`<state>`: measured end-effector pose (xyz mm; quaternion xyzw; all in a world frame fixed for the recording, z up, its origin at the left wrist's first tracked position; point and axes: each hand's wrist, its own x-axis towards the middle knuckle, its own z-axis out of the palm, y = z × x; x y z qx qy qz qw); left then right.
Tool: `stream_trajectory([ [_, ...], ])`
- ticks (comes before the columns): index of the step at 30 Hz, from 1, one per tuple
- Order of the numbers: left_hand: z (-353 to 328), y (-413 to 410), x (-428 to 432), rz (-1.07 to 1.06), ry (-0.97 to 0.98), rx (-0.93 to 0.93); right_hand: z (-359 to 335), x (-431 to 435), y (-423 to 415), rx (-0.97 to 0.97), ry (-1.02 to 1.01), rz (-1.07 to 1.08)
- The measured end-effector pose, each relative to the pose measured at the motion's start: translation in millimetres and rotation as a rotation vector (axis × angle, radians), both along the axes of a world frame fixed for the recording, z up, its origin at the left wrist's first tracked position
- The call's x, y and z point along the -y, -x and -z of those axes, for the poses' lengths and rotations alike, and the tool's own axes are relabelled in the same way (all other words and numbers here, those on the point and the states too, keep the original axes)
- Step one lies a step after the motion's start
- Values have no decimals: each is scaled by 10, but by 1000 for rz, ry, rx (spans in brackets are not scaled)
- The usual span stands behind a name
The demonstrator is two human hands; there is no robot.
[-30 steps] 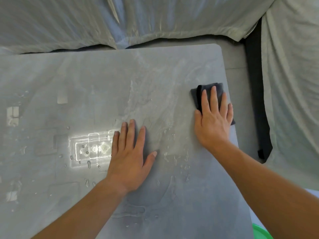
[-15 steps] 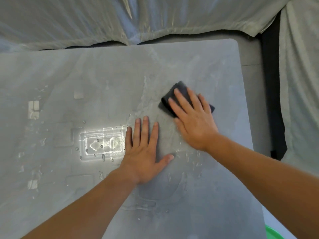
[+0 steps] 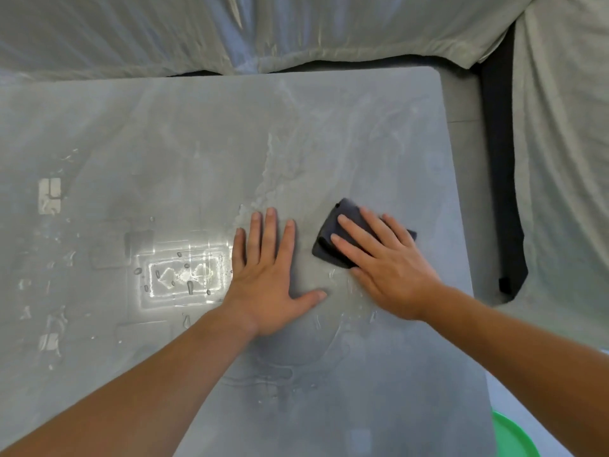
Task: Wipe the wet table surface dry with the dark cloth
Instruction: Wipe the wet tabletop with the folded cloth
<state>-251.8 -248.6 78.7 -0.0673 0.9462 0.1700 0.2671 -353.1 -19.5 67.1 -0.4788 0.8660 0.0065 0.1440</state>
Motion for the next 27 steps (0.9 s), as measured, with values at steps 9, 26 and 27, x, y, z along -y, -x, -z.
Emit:
stream_trajectory([
  [9,24,-22,-10,0,0,-28,31,200,-147,-43,56,420],
  [26,99,-56,-34,12,72,-115,-40,-339,-799,47,-22,823],
  [27,99,-58,-39,11,72,-117,-31,-322,-613,40,-8,943],
])
